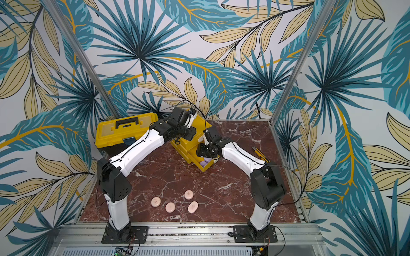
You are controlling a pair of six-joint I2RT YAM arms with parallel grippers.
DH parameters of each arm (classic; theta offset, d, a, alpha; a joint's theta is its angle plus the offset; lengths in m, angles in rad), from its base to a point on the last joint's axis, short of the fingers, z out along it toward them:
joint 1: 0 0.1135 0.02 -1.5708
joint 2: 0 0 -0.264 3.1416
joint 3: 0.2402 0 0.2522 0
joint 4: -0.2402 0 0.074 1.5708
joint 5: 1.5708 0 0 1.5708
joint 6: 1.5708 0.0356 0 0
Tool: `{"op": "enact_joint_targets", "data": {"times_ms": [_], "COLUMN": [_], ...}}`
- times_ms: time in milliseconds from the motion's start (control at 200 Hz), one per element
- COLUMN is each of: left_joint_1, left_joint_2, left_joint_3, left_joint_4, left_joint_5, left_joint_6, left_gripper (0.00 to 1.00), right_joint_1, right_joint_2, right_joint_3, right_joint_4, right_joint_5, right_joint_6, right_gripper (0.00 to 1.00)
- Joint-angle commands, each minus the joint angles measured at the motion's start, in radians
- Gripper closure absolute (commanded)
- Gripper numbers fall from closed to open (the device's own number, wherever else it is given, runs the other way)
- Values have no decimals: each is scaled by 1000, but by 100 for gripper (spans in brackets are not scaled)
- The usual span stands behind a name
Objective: Put the bluetooth earphones in the drawer according to color
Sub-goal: Place the bluetooth earphone in the drawer.
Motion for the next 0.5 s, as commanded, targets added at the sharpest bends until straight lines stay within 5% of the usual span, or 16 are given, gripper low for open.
{"op": "enact_joint_targets", "data": {"times_ms": [0, 296, 496], "left_joint_1": [-1, -1, -1], "left_joint_2": [-8, -9, -10], "left_joint_3": [-1, -3, -6], "left_joint_4": [-48, -48, -49], "left_joint_5": [10, 9, 8], "left_joint_6": [1, 3, 4], "left_gripper": [51, 51, 51], "right_joint_1": [18, 18, 20], "right_joint_2": [23, 7, -176], "right_joint_3": [8, 8, -70], "right_joint_4": [-45, -55, 16], "right_joint_5": [-31, -5, 106], "right_joint_6": [-31, -33, -45], "right_gripper": [40, 38, 40]}}
